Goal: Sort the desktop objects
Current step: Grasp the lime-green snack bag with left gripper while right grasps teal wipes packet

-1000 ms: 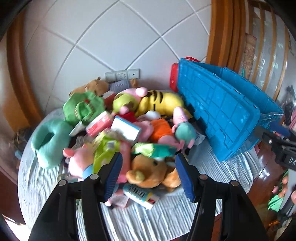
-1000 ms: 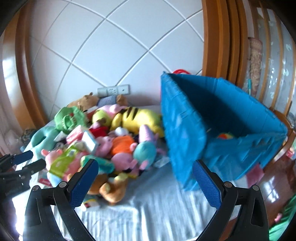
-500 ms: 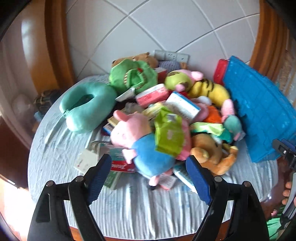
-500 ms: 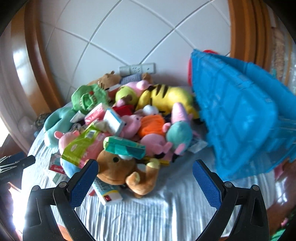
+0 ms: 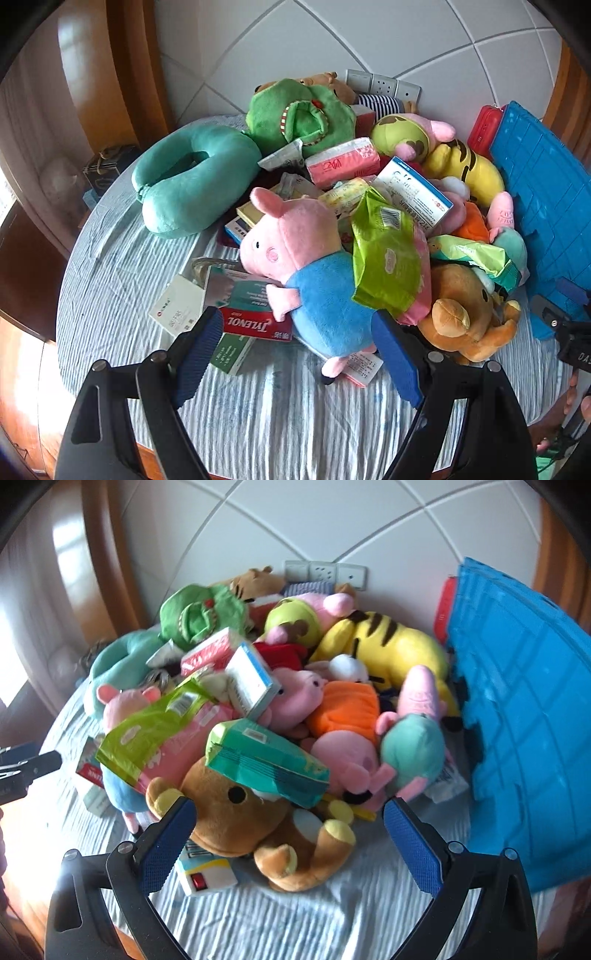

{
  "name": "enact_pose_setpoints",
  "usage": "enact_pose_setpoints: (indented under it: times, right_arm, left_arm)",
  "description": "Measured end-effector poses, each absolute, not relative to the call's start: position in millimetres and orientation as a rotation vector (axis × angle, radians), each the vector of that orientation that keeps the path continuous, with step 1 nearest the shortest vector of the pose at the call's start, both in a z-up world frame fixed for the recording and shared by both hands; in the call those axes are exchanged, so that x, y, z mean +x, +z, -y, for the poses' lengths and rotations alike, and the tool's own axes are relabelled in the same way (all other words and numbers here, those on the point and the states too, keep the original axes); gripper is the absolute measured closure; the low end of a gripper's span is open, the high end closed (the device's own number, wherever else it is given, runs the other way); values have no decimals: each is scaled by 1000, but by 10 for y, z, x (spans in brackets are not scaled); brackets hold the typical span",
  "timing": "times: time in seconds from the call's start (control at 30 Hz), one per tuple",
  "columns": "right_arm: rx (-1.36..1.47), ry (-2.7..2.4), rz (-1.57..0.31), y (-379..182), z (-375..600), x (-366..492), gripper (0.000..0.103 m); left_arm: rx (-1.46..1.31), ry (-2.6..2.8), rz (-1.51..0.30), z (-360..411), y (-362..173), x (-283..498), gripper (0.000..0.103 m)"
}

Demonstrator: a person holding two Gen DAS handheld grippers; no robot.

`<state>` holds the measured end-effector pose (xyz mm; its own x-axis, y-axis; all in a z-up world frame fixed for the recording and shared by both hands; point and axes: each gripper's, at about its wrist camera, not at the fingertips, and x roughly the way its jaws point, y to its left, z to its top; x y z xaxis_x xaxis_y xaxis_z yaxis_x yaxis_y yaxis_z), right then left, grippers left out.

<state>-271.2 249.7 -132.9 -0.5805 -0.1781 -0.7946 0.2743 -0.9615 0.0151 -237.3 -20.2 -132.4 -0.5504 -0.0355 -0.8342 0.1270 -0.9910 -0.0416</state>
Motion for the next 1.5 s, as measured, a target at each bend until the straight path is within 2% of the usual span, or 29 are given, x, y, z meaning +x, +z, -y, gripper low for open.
enact_pose_setpoints:
  times: [0.23,0.53,0.6,0.63,0.67,0.73,0.77,0.83,1.03,1.1,1.17,1.23,1.27,1.3,1.37,1.5]
  right_arm:
    - [1301,-2590,-302,-1493,-2269,-2969,0]
    - [1361,-2575,-290,-1771,-2208,-3360,0]
    - [1367,-2553,-218,-1805,-2266,-3416,11]
    - [1372,-2547,-194,-1818,-2295,-3435,32]
    - [1375,-2547,-184,-1827,-2320,-3443,40]
    - [1382,-2548,-165,-1846,-2368,-3460,45]
    - [1385,-2548,-156,-1855,-2392,-3468,56]
    - [1392,-2549,-136,-1873,-2440,-3485,57]
    - [1411,-2550,-79,-1928,-2585,-3535,55]
    - [1415,-2558,-74,-1947,-2585,-3559,47]
    - [1422,-2571,-86,-1978,-2560,-3594,31]
    - [1418,-2576,-98,-2007,-2526,-3620,18]
    - [1408,-2572,-88,-2010,-2517,-3624,17]
    - [1394,-2568,-74,-2005,-2512,-3622,19]
    - [1369,-2562,-52,-1991,-2503,-3613,63]
    - [1352,-2557,-34,-1973,-2490,-3607,64]
  left_arm:
    - [1527,-2724,-81,-38,-1431,-2772,20]
    - [1681,-2720,-9,-271,-1725,-3324,20]
    - [1728,-2710,-9,-314,-1814,-3431,20]
    - [1755,-2709,-15,-342,-1859,-3474,20]
    - [1781,-2710,-21,-371,-1903,-3514,20]
    - [1809,-2713,5,-465,-1963,-3559,20]
    - [1822,-2715,20,-514,-1992,-3581,20]
    - [1867,-2709,23,-598,-2064,-3632,20]
    - [1925,-2701,-27,-665,-2202,-3710,22]
    - [1917,-2718,-27,-664,-2201,-3686,25]
    - [1904,-2734,-24,-670,-2193,-3653,30]
    - [1894,-2747,-33,-664,-2178,-3616,39]
    - [1892,-2752,-44,-652,-2165,-3595,42]
    - [1889,-2756,-56,-640,-2152,-3574,47]
    - [1882,-2773,-66,-621,-2148,-3556,49]
    - [1885,-2792,-75,-627,-2242,-3632,46]
